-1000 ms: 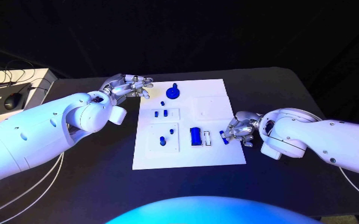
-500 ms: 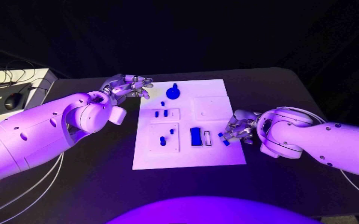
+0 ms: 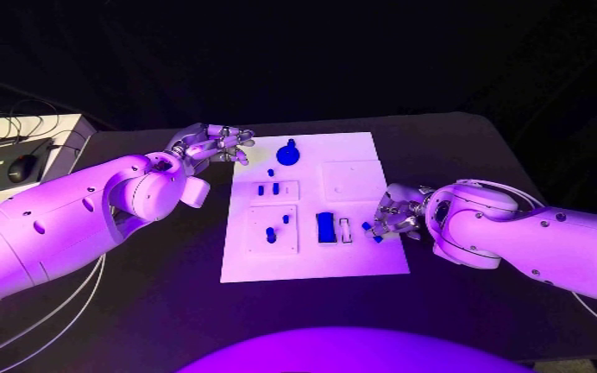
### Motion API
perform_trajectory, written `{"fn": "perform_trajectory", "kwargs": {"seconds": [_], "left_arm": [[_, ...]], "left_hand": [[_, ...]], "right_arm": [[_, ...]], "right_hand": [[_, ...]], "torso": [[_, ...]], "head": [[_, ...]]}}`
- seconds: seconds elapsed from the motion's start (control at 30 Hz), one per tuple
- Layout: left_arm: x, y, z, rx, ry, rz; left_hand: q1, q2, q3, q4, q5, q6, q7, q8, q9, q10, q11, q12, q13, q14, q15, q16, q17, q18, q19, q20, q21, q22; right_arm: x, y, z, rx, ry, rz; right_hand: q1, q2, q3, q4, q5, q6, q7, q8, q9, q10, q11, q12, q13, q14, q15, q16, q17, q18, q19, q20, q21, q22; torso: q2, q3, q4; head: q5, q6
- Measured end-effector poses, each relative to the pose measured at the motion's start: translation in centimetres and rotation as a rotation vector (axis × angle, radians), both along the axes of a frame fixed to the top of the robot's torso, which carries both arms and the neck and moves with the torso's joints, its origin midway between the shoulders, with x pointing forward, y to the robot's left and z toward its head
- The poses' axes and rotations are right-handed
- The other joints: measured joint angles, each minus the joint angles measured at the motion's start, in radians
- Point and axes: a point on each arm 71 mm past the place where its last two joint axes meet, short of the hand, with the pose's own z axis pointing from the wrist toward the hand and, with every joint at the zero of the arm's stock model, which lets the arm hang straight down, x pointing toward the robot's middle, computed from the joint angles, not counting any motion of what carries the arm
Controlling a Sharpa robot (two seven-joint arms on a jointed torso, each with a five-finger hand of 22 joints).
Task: Assemble the parts on the task board
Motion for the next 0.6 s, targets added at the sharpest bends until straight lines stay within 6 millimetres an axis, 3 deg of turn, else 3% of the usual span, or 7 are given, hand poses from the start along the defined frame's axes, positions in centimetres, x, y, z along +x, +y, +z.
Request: {"fn": "perform_trajectory", "kwargs": {"seconds": [0.13, 0.2, 0.27, 0.33, 0.4, 0.47, 0.6], "left_arm": [[0.0, 0.0, 0.0, 0.0, 0.0, 0.0], [0.0, 0.0, 0.0, 0.0, 0.0, 0.0], [0.0, 0.0, 0.0, 0.001, 0.0, 0.0], [0.0, 0.0, 0.0, 0.001, 0.0, 0.0], [0.0, 0.0, 0.0, 0.001, 0.0, 0.0], [0.0, 0.0, 0.0, 0.001, 0.0, 0.0], [0.0, 0.1, 0.0, 0.001, 0.001, 0.0]], "left_hand": [[0.0, 0.0, 0.0, 0.0, 0.0, 0.0, 0.0, 0.0, 0.0, 0.0, 0.0, 0.0, 0.0, 0.0, 0.0, 0.0, 0.0, 0.0, 0.0, 0.0, 0.0, 0.0], [0.0, 0.0, 0.0, 0.0, 0.0, 0.0, 0.0, 0.0, 0.0, 0.0, 0.0, 0.0, 0.0, 0.0, 0.0, 0.0, 0.0, 0.0, 0.0, 0.0, 0.0, 0.0], [0.0, 0.0, 0.0, 0.0, 0.0, 0.0, 0.0, 0.0, 0.0, 0.0, 0.0, 0.0, 0.0, 0.0, 0.0, 0.0, 0.0, 0.0, 0.0, 0.0, 0.0, 0.0], [0.0, 0.0, 0.003, -0.003, 0.0, 0.0, 0.0, 0.0, 0.0, 0.0, 0.0, 0.0, 0.0, 0.0, 0.0, 0.0, 0.0, 0.0, 0.0, 0.0, 0.002, 0.0], [0.0, 0.0, 0.006, -0.006, 0.0, 0.0, 0.0, 0.0, 0.0, 0.0, 0.0, 0.0, 0.0, 0.0, 0.0, 0.0, 0.0, 0.0, 0.0, 0.0, 0.005, 0.0], [0.0, 0.0, 0.006, -0.006, 0.0, 0.0, 0.0, 0.0, 0.0, 0.0, 0.0, 0.0, 0.0, 0.0, 0.0, 0.0, -0.001, 0.0, 0.0, 0.0, 0.005, 0.0], [0.0, 0.0, 0.006, -0.006, 0.0, 0.0, 0.0, 0.0, 0.0, 0.0, 0.0, 0.0, 0.0, 0.0, 0.0, 0.0, -0.001, 0.0, 0.0, 0.0, 0.005, 0.0]], "right_arm": [[-0.2, 0.3, 0.1, -0.026, -0.023, 0.029], [-0.4, 0.5, 0.2, -0.042, -0.039, 0.052], [-0.5, 0.8, 0.3, -0.057, -0.054, 0.072], [-0.6, 1.0, 0.4, -0.075, -0.072, 0.094], [-0.7, 1.2, 0.4, -0.092, -0.09, 0.115], [-0.8, 1.3, 0.5, -0.106, -0.102, 0.13], [-0.7, 1.5, 0.6, -0.128, -0.123, 0.151]], "right_hand": [[0.009, -0.026, 0.019, 0.022, 0.0, -0.005, 0.005, -0.003, -0.01, -0.005, 0.005, -0.012, -0.01, -0.004, 0.004, -0.006, -0.004, 0.0, 0.0, 0.0, -0.016, 0.0], [0.012, -0.029, 0.02, 0.023, 0.022, -0.006, 0.006, -0.015, -0.025, -0.012, 0.008, -0.015, -0.015, -0.004, 0.004, -0.01, -0.005, 0.0, 0.0, 0.007, -0.021, 0.0], [0.02, -0.036, 0.024, 0.014, 0.062, -0.001, 0.012, -0.037, -0.068, -0.016, 0.009, -0.022, -0.02, -0.004, 0.004, -0.01, -0.006, 0.0, 0.0, 0.007, -0.029, 0.0], [0.041, -0.023, 0.026, -0.014, 0.111, 0.006, 0.019, -0.063, -0.126, -0.021, 0.014, -0.022, -0.024, -0.007, 0.007, -0.015, -0.007, 0.0, 0.0, 0.007, -0.032, 0.0], [0.054, -0.017, 0.04, -0.042, 0.13, 0.013, 0.026, -0.08, -0.181, -0.021, 0.014, -0.026, -0.026, -0.007, 0.007, -0.015, -0.007, 0.0, 0.0, 0.007, -0.035, 0.0], [0.063, -0.017, 0.066, -0.068, 0.146, 0.022, 0.025, -0.087, -0.216, -0.022, 0.014, -0.027, -0.028, -0.007, 0.007, -0.015, -0.005, 0.0, 0.0, 0.007, -0.035, 0.0], [0.07, -0.01, 0.093, -0.096, 0.171, 0.025, 0.025, -0.087, -0.253, -0.025, 0.01, -0.027, -0.028, -0.007, 0.007, -0.015, -0.002, 0.0, 0.0, 0.007, -0.035, 0.0]], "torso": [[0.0, 0.0, 0.0], [0.0, 0.0, 0.0001], [0.0, 0.0, 0.0001], [0.0, 0.0, 0.0001], [0.0, 0.0, 0.0001], [0.0, -0.0001, 0.0003], [0.0, -0.0003, 0.0005]], "head": [[0.0, 0.0], [0.0, -0.001], [0.0, -0.001], [0.0, -0.002], [0.0, -0.002], [0.0, -0.002], [0.0, -0.003]]}}
